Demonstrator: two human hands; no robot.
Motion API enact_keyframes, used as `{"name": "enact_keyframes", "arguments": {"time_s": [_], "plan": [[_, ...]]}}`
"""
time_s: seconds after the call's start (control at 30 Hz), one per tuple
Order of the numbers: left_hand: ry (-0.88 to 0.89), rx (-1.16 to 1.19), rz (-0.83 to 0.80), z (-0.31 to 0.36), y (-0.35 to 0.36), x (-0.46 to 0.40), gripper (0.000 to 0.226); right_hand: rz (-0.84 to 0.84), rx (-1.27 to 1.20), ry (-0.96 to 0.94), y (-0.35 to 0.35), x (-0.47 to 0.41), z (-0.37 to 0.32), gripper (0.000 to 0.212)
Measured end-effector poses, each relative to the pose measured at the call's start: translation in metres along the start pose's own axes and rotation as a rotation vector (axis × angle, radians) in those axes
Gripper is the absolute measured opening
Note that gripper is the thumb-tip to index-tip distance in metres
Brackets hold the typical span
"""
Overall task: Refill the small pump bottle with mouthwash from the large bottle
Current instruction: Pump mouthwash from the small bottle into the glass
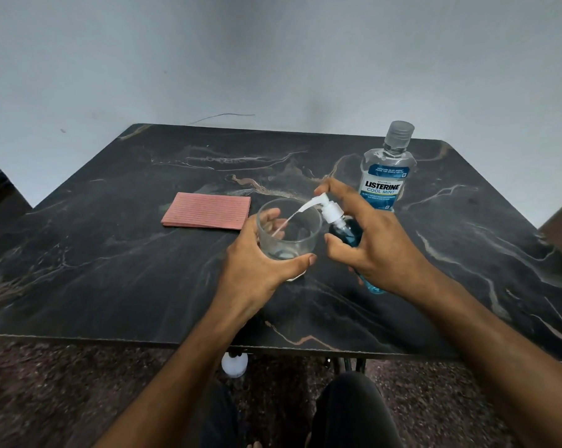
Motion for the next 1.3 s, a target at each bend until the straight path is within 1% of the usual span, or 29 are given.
{"name": "enact_keyframes", "arguments": {"time_s": [0.2, 0.37, 0.43, 0.57, 0.73, 0.83, 1.1, 1.3], "plan": [[0.01, -0.011, 0.002, -0.0005, -0.0003, -0.0005, 0.086, 0.001, 0.034, -0.01, 0.002, 0.0006, 0.0025, 0.059], [0.015, -0.004, 0.004, -0.0029, -0.0003, -0.0008, 0.087, -0.017, 0.03, -0.021, 0.0007, 0.0006, -0.0002, 0.074], [0.012, 0.001, 0.002, -0.004, 0.0, -0.0011, 0.087, -0.025, 0.046, -0.024, 0.0, -0.0003, -0.0021, 0.077], [0.006, 0.009, 0.005, -0.0054, 0.0, -0.0008, 0.087, -0.053, 0.05, -0.039, 0.0009, -0.0017, -0.0032, 0.067], [0.008, 0.012, 0.011, -0.0058, -0.0004, -0.0009, 0.086, -0.036, 0.067, -0.04, 0.0, -0.0026, -0.0043, 0.056], [0.015, 0.003, 0.009, -0.0052, -0.0002, -0.001, 0.086, -0.045, 0.078, -0.034, 0.0004, -0.003, -0.0053, 0.057], [0.014, 0.004, 0.012, -0.0042, 0.0, -0.0005, 0.087, -0.094, 0.082, -0.029, 0.0011, -0.0032, -0.0067, 0.073], [0.016, 0.013, 0.008, -0.0049, 0.0006, -0.0004, 0.085, -0.096, 0.123, -0.027, 0.0015, -0.0031, -0.0043, 0.064]]}}
Point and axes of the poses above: each hand's wrist, its own x-axis away from the middle knuckle, its own y-axis out of the palm, z = x × y, the point moved 8 cm from there along -x, towards the middle knuckle, and after that the axes turned 7 degrees about y, right-handed, at the moved point
